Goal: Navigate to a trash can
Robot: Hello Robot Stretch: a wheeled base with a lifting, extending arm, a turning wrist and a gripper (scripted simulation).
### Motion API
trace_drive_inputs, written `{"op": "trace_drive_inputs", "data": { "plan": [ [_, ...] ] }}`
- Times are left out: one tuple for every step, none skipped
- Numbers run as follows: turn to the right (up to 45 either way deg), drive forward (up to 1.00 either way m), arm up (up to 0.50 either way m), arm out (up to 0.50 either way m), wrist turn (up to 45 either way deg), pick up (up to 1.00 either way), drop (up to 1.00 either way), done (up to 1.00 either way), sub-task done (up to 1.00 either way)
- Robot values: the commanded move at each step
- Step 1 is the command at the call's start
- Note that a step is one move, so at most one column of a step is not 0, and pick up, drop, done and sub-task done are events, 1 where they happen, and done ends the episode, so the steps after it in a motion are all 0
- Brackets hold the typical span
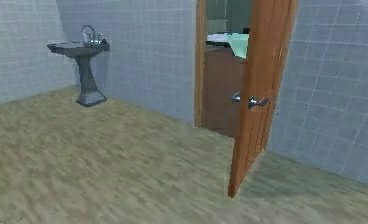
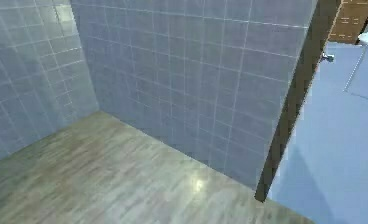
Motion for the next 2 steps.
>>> {"op": "trace_drive_inputs", "data": {
  "plan": [
    [0.0,1.00,0.00,0.00,0.0,0.00,0.00,0.00,0.00],
    [-3.0,0.00,0.00,0.00,0.0,0.00,0.00,0.00,0.00]
  ]
}}
